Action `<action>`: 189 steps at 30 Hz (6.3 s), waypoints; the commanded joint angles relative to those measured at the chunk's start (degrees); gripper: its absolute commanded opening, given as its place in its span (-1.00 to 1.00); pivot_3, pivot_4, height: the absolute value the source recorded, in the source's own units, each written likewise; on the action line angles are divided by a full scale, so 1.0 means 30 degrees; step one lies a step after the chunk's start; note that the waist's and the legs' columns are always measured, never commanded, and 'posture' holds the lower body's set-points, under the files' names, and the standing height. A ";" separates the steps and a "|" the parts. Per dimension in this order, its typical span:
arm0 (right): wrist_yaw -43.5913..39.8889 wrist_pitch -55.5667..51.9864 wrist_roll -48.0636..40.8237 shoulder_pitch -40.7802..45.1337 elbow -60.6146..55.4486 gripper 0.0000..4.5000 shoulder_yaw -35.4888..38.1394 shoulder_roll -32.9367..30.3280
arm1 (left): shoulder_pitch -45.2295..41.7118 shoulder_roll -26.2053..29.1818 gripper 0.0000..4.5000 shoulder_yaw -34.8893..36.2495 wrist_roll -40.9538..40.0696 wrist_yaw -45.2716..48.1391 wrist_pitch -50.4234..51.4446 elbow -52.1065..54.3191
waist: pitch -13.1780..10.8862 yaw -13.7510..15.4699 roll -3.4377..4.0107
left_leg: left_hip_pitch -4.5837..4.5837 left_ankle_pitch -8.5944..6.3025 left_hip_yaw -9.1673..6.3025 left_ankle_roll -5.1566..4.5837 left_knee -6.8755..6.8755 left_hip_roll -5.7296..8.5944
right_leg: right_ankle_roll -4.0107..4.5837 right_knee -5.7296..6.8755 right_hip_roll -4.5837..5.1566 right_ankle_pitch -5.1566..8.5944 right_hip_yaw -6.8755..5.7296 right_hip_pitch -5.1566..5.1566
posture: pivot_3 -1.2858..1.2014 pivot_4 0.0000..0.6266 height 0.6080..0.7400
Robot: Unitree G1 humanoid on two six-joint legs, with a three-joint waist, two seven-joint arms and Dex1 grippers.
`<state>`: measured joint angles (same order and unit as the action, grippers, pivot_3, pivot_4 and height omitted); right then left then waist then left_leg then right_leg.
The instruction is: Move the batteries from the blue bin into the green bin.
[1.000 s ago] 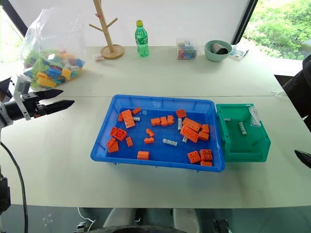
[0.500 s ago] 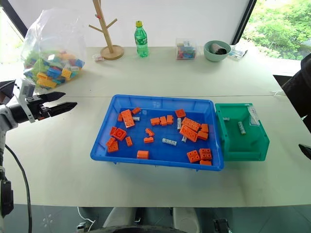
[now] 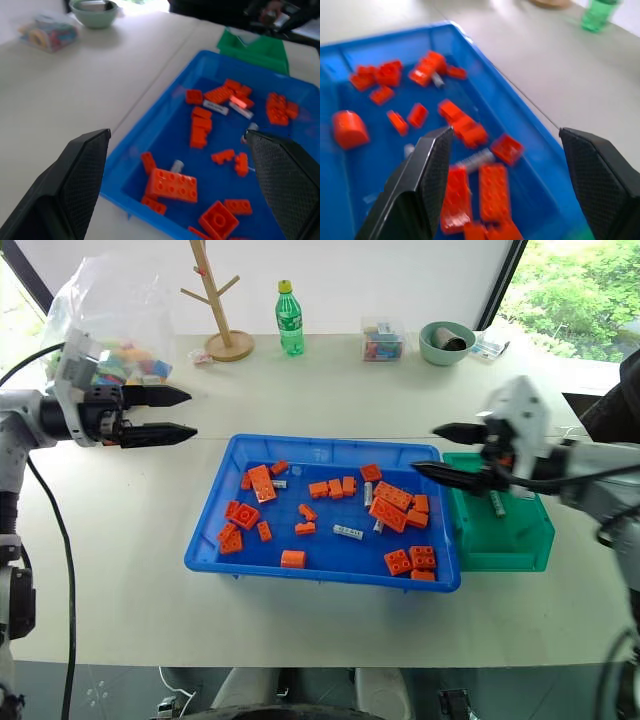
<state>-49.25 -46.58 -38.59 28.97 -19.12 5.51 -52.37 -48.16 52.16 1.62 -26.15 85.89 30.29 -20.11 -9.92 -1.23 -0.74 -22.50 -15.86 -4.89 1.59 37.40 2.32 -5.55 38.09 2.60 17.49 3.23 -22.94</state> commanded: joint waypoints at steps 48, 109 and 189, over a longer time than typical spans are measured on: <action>0.8963 -0.2125 1.0160 0.8622 1.1236 0.54 -0.9889 1.8763 | 0.1077 0.6023 1.00 -0.3745 -0.3027 0.2203 -0.3328 -0.0318 | 0.0025 -0.0980 -0.0052 | -0.0345 0.0070 0.0003 0.0096 0.0240 0.0014 | 0.0035 0.0454 -0.0002 -0.0022 -0.0058 -0.0501 | 0.03 -0.52 0.95; 0.3358 0.0257 1.1289 0.8282 0.9942 0.44 -1.1224 1.5504 | 0.0045 0.4745 1.00 -0.3607 -0.1984 0.2203 -0.3863 -0.1240 | 0.0026 -0.1028 -0.0054 | -0.0341 0.0073 0.0009 0.0100 0.0244 0.0014 | 0.0036 0.0481 -0.0009 -0.0022 -0.0063 -0.0510 | 0.03 -0.52 0.95; 0.2236 -0.9925 0.2201 0.4323 -0.2964 0.07 0.0991 0.3419 | -0.1854 0.1709 1.00 -0.3287 -0.3060 0.2203 -0.1935 -0.0315 | 0.0033 -0.0319 -0.0064 | -0.0282 0.0062 0.0029 0.0031 0.0249 -0.0012 | 0.0045 0.0402 0.0002 -0.0025 -0.0080 -0.0368 | 0.03 -0.52 0.95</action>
<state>-41.18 -77.92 -30.63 41.52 -26.75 10.60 -41.50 -53.19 56.32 -9.79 -35.39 92.31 24.44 -22.25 -9.82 -2.19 -0.93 -23.41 -15.68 -4.82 1.69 38.15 2.31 -5.41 39.23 2.64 17.41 2.96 -24.06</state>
